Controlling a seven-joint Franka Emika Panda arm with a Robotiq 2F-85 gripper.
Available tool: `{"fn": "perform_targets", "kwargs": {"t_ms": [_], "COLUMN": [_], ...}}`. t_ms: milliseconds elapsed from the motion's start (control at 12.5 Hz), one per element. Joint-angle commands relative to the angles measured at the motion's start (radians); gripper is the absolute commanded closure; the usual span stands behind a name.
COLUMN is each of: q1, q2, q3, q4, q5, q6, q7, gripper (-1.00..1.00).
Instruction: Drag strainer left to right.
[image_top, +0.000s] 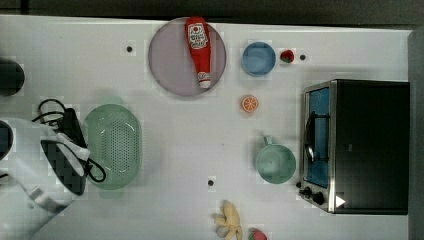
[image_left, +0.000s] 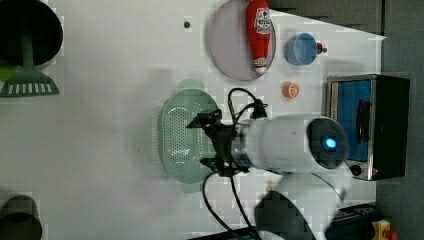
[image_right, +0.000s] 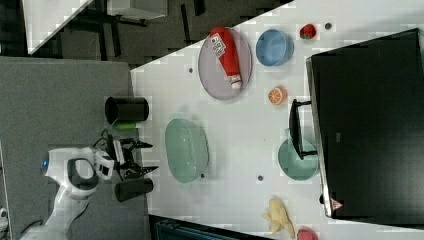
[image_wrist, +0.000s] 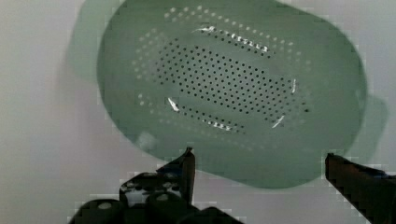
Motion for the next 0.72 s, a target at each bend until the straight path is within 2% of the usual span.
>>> {"fn": "perform_targets", "kwargs": {"t_ms": [80,240,400,720], "q1": [0.001,0.002,0.003,0.011], "q2": [0.113,0.183,0.229,0.271], "q3": [-0.024,-0.033,-0.046,-0.113], "q4": [-0.006,-0.006,-0.006,-0.01], "q5": [-0.099,-0.152,-0.152,-0.193], "q6": [0.104,0.174,0.227,0.235], "q7": [0.298,0.297,0.297,0.297], "gripper": [-1.0,-1.0,-1.0,-1.0]}}
